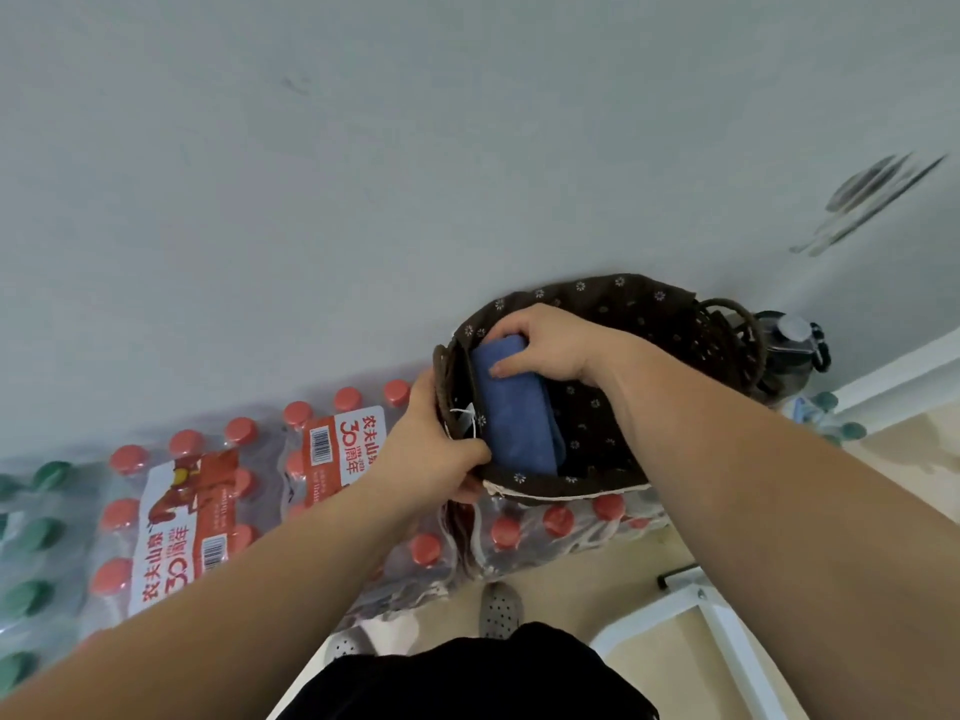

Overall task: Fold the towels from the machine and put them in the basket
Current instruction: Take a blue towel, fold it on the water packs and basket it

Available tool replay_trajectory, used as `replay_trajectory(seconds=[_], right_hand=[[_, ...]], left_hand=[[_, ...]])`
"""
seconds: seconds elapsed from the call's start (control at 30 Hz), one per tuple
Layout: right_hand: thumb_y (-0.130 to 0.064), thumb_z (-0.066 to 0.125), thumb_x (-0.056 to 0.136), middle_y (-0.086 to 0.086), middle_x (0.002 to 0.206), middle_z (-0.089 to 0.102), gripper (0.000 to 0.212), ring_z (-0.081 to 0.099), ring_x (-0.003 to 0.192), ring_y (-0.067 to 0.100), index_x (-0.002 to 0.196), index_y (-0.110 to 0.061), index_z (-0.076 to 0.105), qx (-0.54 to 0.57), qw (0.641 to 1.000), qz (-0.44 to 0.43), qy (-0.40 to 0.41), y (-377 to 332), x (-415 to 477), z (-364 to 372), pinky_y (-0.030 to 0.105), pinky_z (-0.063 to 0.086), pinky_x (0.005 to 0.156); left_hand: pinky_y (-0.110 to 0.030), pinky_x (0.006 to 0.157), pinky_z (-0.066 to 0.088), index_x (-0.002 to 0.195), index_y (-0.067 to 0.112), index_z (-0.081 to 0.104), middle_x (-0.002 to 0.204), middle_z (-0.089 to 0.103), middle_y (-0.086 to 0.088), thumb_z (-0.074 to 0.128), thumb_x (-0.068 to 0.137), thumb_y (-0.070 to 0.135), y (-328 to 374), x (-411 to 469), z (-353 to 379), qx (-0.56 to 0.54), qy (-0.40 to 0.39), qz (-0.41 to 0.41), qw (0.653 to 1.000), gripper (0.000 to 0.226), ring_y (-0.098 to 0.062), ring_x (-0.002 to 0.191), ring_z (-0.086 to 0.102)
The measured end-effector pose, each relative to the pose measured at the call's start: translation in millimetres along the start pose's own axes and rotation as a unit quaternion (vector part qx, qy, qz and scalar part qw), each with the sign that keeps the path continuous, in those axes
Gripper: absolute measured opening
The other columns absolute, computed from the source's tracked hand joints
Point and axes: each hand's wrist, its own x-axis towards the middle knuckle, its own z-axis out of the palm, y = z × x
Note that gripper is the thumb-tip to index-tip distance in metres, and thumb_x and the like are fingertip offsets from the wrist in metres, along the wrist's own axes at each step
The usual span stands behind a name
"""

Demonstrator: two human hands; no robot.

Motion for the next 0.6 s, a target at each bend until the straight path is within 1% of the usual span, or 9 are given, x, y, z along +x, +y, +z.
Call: replay_trajectory(seconds=[0.1, 0.2, 0.27, 0.3, 0.37, 0.43, 0.47, 0.53, 0.6], right_hand=[[-0.035, 0.080, 0.078, -0.003, 0.109, 0.072, 0.037, 0.065, 0.102, 0.017, 0.113, -0.024, 0.071, -0.124, 0.990, -0.008, 0.062, 5, 2, 8, 0.031, 0.051, 0.090], [-0.050, 0.071, 0.082, 0.003, 0.111, 0.066, 0.047, 0.061, 0.104, 0.025, 0.119, -0.024, 0.061, -0.255, 0.959, -0.023, 0.120, -1, -11, 10, 0.035, 0.048, 0.084], [-0.059, 0.066, 0.083, 0.008, 0.109, 0.062, 0.055, 0.061, 0.100, 0.030, 0.121, -0.022, 0.054, -0.275, 0.949, -0.028, 0.148, -7, -23, 11, 0.038, 0.048, 0.081], [-0.063, 0.064, 0.081, 0.009, 0.111, 0.062, 0.063, 0.061, 0.100, 0.031, 0.126, -0.021, 0.050, -0.264, 0.954, -0.009, 0.142, -8, -30, 12, 0.038, 0.049, 0.080], [-0.064, 0.064, 0.081, 0.013, 0.123, 0.062, 0.086, 0.062, 0.106, 0.034, 0.147, -0.021, 0.030, -0.210, 0.973, 0.062, 0.067, -6, -42, 16, 0.038, 0.050, 0.085], [-0.053, 0.065, 0.087, 0.017, 0.135, 0.058, 0.100, 0.060, 0.113, 0.033, 0.158, -0.024, 0.001, -0.136, 0.984, 0.113, -0.007, 0, -48, 22, 0.035, 0.048, 0.092], [-0.045, 0.065, 0.090, 0.017, 0.138, 0.056, 0.100, 0.059, 0.116, 0.032, 0.158, -0.024, -0.005, -0.110, 0.987, 0.117, -0.012, 2, -49, 23, 0.033, 0.047, 0.093], [-0.032, 0.066, 0.093, 0.014, 0.144, 0.051, 0.094, 0.055, 0.123, 0.030, 0.159, -0.023, 0.000, -0.044, 0.993, 0.105, 0.013, 4, -44, 27, 0.030, 0.043, 0.099], [-0.020, 0.068, 0.091, 0.008, 0.146, 0.049, 0.085, 0.051, 0.128, 0.024, 0.158, -0.021, 0.016, 0.064, 0.994, 0.080, 0.028, 4, -38, 34, 0.032, 0.041, 0.108]], left_hand=[[-0.044, 0.059, 0.062, 0.124, 0.041, 0.039, 0.096, 0.069, -0.010, 0.068, 0.075, 0.000, -4, 4, -1, 0.019, 0.004, 0.002, 1.000, 0.070, -0.030, 0.073, 0.073], [-0.048, 0.066, 0.062, 0.121, 0.049, 0.037, 0.093, 0.071, -0.002, 0.072, 0.072, 0.013, -7, 8, -4, 0.048, 0.006, 0.014, 0.999, 0.070, -0.024, 0.075, 0.074], [-0.046, 0.069, 0.062, 0.120, 0.049, 0.038, 0.094, 0.071, 0.002, 0.072, 0.076, 0.016, -9, 12, -5, 0.037, 0.023, 0.017, 0.999, 0.064, -0.021, 0.077, 0.074], [-0.045, 0.067, 0.062, 0.121, 0.048, 0.039, 0.095, 0.072, 0.000, 0.071, 0.079, 0.016, -10, 13, -5, 0.022, 0.027, 0.015, 0.999, 0.061, -0.022, 0.076, 0.074], [-0.045, 0.067, 0.062, 0.122, 0.048, 0.040, 0.097, 0.072, -0.002, 0.069, 0.082, 0.015, -10, 14, -5, 0.007, 0.025, 0.012, 1.000, 0.059, -0.023, 0.077, 0.075], [-0.046, 0.066, 0.063, 0.125, 0.048, 0.041, 0.098, 0.072, -0.003, 0.067, 0.083, 0.012, -11, 15, -2, 0.003, 0.014, 0.016, 1.000, 0.060, -0.024, 0.077, 0.075], [-0.044, 0.063, 0.062, 0.126, 0.048, 0.042, 0.099, 0.071, -0.004, 0.065, 0.083, 0.010, -12, 14, -1, -0.003, 0.010, 0.016, 1.000, 0.062, -0.026, 0.076, 0.075], [-0.045, 0.063, 0.062, 0.119, 0.055, 0.045, 0.098, 0.071, -0.003, 0.064, 0.083, 0.010, -14, 15, 1, -0.005, 0.011, 0.015, 1.000, 0.062, -0.026, 0.076, 0.075], [-0.049, 0.068, 0.063, 0.106, 0.063, 0.046, 0.094, 0.073, 0.002, 0.066, 0.081, 0.012, -15, 15, 0, -0.005, 0.012, 0.020, 1.000, 0.061, -0.024, 0.079, 0.075]])
